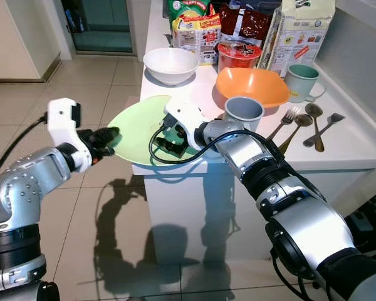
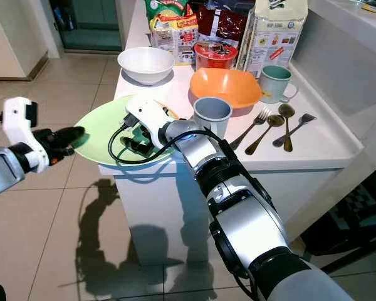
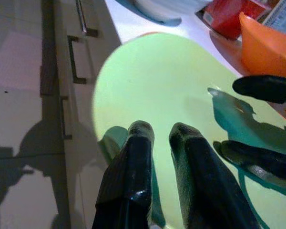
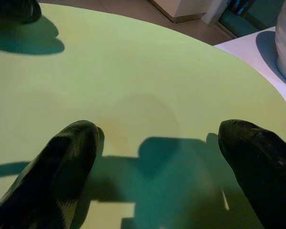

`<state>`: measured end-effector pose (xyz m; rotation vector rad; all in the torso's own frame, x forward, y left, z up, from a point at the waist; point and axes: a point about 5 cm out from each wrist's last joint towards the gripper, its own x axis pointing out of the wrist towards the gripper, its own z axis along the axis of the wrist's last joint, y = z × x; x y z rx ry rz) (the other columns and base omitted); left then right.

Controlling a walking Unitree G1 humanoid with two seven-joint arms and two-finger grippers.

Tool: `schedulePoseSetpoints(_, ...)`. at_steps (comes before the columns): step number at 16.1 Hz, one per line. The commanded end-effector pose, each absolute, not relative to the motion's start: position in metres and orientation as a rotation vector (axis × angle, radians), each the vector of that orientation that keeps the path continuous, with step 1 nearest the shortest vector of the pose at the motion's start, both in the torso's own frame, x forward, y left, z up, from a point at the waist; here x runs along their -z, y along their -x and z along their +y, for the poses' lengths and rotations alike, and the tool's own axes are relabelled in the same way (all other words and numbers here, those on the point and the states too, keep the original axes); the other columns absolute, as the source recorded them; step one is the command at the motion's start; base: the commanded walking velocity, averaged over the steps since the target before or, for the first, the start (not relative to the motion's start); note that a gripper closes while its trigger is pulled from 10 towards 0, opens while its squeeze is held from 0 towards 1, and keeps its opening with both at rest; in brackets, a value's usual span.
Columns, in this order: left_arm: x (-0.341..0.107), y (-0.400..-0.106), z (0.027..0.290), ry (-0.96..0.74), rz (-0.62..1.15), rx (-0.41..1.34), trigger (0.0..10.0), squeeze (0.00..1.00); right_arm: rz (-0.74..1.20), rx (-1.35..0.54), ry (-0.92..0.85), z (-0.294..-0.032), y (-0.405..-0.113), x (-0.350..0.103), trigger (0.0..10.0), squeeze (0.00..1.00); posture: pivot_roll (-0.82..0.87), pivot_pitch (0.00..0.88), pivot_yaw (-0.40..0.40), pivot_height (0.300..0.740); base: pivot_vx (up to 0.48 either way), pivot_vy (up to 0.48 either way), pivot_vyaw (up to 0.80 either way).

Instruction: Setting the table

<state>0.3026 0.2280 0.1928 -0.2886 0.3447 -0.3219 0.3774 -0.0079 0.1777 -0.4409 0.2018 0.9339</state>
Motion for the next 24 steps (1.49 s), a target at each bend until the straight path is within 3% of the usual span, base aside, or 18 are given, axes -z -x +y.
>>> schedulePoseSetpoints(1, -0.193, -0.302, 0.224, 0.291, 0.347, 0.339, 10.0, 1.00, 0.228, -0.949, 0.449, -0.007, -0.376, -0.174, 10.0, 0.00, 0.08, 0.000, -0.014, 0.740, 0.000, 0.000, 0.00)
schedulePoseSetpoints(6, -0.192, -0.303, 0.233, 0.336, 0.349, 0.293, 10.0, 1.00, 0.223, -0.948, 0.446, -0.007, -0.377, -0.174, 10.0, 0.00, 0.08, 0.000, -0.014, 0.740, 0.000, 0.000, 0.00)
schedulePoseSetpoints(10, -0.177, -0.301, 0.217, 0.386, 0.421, 0.342, 10.0, 1.00, 0.216, -0.957, 0.445, -0.004, -0.376, -0.176, 10.0, 0.00, 0.08, 0.000, -0.013, 0.740, 0.000, 0.000, 0.00)
schedulePoseSetpoints(12, -0.176, -0.303, 0.213, 0.403, 0.420, 0.343, 10.0, 0.93, 0.212, -0.964, 0.444, -0.003, -0.375, -0.176, 10.0, 0.00, 0.08, 0.000, -0.013, 0.740, 0.000, 0.000, 0.00)
schedulePoseSetpoints(13, -0.173, -0.304, 0.212, 0.402, 0.427, 0.338, 10.0, 0.00, 0.212, -0.965, 0.445, -0.003, -0.375, -0.176, 10.0, 0.00, 0.07, 0.000, -0.010, 0.740, 0.000, 0.000, 0.00)
schedulePoseSetpoints(19, -0.175, -0.306, 0.222, 0.411, 0.402, 0.286, 10.0, 0.00, 0.207, -0.966, 0.442, -0.002, -0.376, -0.177, 10.0, 0.00, 0.07, 0.000, -0.009, 0.740, 0.000, 0.000, 0.00)
schedulePoseSetpoints(24, -0.190, -0.306, 0.256, 0.363, 0.348, 0.186, 10.0, 0.00, 0.206, -0.970, 0.434, -0.001, -0.375, -0.178, 10.0, 0.00, 0.08, 0.000, -0.011, 0.740, 0.000, 0.000, 0.00)
